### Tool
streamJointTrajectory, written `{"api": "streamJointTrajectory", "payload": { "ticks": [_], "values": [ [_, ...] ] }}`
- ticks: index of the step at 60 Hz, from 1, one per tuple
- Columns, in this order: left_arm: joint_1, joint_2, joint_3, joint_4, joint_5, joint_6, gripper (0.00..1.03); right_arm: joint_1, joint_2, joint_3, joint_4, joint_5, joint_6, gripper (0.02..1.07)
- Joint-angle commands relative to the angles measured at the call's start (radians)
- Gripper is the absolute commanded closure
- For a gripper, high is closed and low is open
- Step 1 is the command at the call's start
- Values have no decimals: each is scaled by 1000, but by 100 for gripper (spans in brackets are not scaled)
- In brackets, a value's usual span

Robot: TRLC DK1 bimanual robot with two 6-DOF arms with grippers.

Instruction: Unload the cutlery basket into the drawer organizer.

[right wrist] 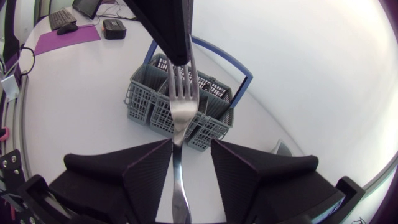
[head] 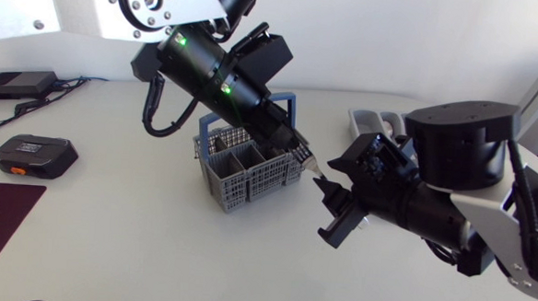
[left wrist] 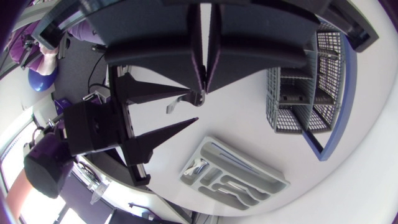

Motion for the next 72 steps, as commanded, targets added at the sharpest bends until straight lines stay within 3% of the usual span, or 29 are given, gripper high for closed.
{"api": "streamJointTrajectory", "payload": {
  "ticks": [1, 12, 30, 40, 49, 53, 63, 72],
  "values": [
    [-14, 22, 26, 5, 9, -61, 100, 20, 14, -33, 30, 37, -25, 73],
    [-24, 31, 29, 5, 12, -111, 100, 40, 20, -45, 69, 83, -48, 92],
    [-26, 30, 30, 5, 12, -119, 100, 31, 57, -39, 70, 85, -60, 101],
    [-27, 28, 26, 5, 12, -116, 99, 14, 54, -42, 64, 76, -56, 102],
    [-27, 25, 30, 5, 12, -119, 80, 14, 48, -45, 60, 73, -57, 101],
    [-24, 25, 35, 5, 12, -120, 66, 14, 46, -46, 58, 66, -57, 101],
    [-14, 25, 57, 12, 12, -128, 43, 13, 46, -56, 56, 62, -57, 101],
    [23, 27, 83, 52, 12, -140, 28, -30, 37, -65, 47, 33, -62, 101]
  ]
}}
